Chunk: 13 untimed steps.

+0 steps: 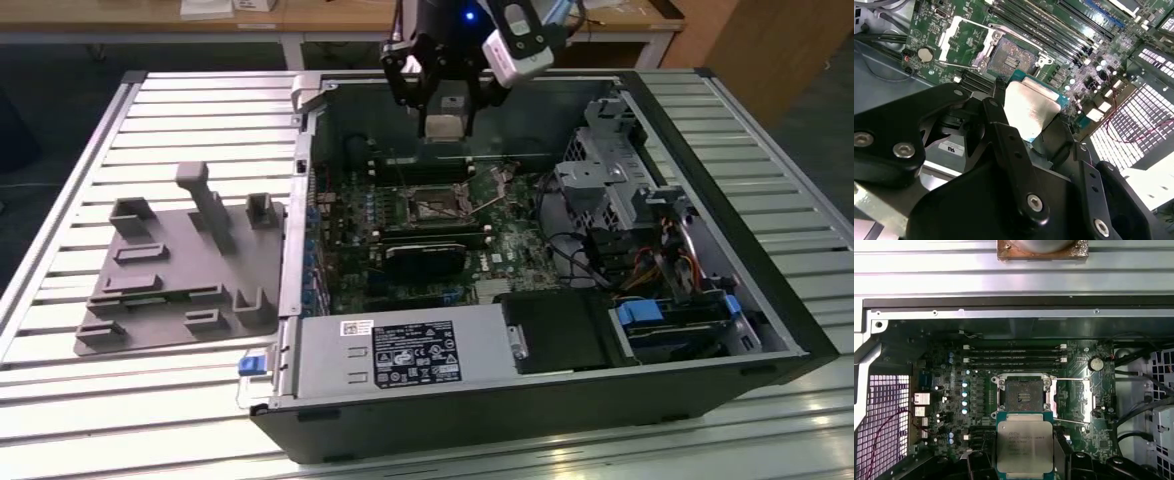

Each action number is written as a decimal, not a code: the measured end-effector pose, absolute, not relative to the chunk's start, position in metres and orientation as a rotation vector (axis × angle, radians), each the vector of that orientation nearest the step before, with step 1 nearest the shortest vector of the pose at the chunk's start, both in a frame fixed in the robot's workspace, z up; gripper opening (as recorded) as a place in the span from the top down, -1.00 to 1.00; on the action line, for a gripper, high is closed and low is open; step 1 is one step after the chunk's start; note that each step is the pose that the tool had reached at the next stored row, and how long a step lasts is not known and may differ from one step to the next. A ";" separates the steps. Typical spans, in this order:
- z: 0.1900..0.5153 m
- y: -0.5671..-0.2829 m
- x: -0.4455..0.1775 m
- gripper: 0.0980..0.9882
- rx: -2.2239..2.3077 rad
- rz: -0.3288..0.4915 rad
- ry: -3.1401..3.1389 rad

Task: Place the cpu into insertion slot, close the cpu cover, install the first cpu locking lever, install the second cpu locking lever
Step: 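Place the cpu into insertion slot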

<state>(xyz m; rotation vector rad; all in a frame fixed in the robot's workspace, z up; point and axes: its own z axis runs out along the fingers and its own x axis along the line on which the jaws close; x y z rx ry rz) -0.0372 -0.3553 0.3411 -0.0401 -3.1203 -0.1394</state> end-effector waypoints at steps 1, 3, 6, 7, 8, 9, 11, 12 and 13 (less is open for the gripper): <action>0.340 -0.355 -0.037 0.00 -0.040 -0.138 -3.120; 0.337 -0.355 -0.037 0.00 -0.040 -0.137 -3.120; 0.334 -0.355 -0.037 0.00 -0.040 -0.135 -3.120; 0.333 -0.355 -0.037 0.00 -0.040 -0.134 -3.121; 0.332 -0.355 -0.037 0.00 -0.040 -0.132 -3.121; 0.331 -0.355 -0.037 0.00 -0.040 -0.132 -3.121; 0.329 -0.355 -0.037 0.00 -0.040 -0.131 -3.121; 0.328 -0.355 -0.037 0.00 -0.040 -0.131 -3.121; 0.327 -0.355 -0.037 0.00 -0.040 -0.130 -3.121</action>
